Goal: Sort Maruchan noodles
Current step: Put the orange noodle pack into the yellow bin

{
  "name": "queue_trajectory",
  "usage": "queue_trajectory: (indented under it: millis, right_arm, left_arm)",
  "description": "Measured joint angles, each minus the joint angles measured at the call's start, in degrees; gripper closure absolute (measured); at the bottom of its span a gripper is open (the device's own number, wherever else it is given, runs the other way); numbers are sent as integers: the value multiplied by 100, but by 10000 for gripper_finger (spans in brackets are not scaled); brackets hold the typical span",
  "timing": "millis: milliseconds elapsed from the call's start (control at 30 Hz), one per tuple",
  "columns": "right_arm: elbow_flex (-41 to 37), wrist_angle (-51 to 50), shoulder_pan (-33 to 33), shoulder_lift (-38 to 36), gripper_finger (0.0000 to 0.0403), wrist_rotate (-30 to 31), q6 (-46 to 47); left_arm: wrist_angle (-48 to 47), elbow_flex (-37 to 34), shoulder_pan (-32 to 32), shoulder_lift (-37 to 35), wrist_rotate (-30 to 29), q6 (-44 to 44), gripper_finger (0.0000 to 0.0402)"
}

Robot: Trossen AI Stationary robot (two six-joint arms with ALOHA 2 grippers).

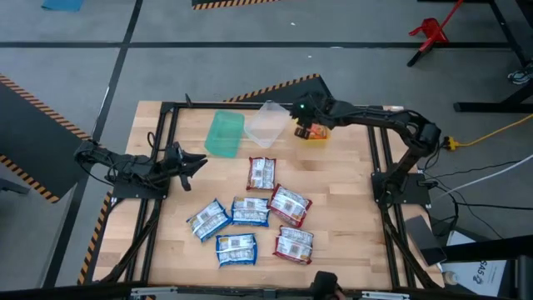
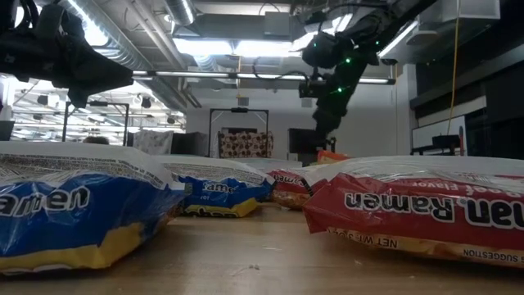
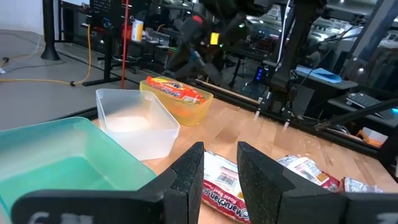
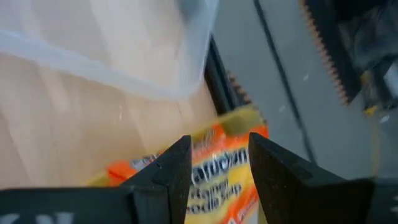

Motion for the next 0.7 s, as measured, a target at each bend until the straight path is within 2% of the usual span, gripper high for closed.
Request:
queue_trajectory:
  millis: [333, 533, 700]
  right_arm:
    - [0, -1234, -214, 11, 258, -1063, 282]
    - [-2, -1618, -214, -107, 258, -966, 286]
    - [-1, -968, -222, -394, 258, -677, 259]
  left_arm:
    - [0, 0, 0, 0, 4, 2, 311]
    - [0, 0, 0, 0, 13, -7, 311]
    - [0, 0, 0, 0, 13, -7, 311]
